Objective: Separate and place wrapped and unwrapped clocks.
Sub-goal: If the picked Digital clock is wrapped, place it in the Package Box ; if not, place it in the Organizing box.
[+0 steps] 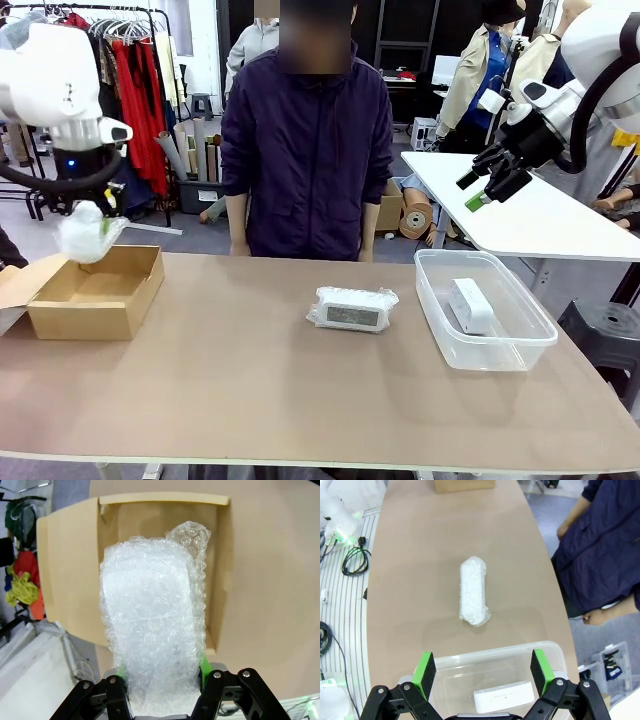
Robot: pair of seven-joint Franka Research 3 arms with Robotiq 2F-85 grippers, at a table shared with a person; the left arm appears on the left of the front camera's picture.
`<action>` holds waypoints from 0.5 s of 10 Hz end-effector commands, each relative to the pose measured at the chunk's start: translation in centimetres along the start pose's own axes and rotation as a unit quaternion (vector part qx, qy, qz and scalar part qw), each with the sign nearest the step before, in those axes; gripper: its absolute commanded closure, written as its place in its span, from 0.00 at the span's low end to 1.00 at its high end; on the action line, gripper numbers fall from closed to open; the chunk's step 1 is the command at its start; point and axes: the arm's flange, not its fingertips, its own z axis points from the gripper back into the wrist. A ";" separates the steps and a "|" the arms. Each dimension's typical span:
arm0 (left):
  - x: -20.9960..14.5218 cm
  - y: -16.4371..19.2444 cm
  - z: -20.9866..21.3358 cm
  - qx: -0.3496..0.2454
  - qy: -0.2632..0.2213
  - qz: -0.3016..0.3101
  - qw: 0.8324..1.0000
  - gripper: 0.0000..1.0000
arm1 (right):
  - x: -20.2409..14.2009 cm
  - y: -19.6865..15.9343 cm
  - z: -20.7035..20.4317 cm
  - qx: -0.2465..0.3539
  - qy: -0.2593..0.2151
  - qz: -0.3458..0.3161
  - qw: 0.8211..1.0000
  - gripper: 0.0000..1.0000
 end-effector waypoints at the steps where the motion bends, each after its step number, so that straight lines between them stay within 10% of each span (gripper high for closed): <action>1: -0.2 1.7 -1.9 0.032 -0.010 -0.015 0.999 1.00 | 0.2 -0.1 0.2 0.001 -0.001 0.002 1.000 0.00; 5: -0.7 2.9 -5.6 0.054 -0.015 -0.010 0.998 1.00 | 0.2 -0.1 0.2 0.001 -0.001 0.002 1.000 0.00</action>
